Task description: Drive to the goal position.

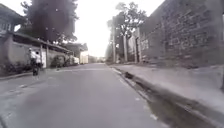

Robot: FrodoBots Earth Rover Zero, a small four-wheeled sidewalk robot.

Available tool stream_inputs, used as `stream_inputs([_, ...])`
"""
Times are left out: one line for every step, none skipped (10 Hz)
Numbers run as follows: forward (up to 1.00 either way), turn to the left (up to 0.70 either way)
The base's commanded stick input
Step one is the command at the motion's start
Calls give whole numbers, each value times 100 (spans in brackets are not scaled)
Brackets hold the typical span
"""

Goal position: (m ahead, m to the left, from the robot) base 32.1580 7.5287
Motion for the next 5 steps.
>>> stream_inputs([100, 0])
stream_inputs([100, 0])
stream_inputs([100, 0])
stream_inputs([100, 0])
stream_inputs([100, 0])
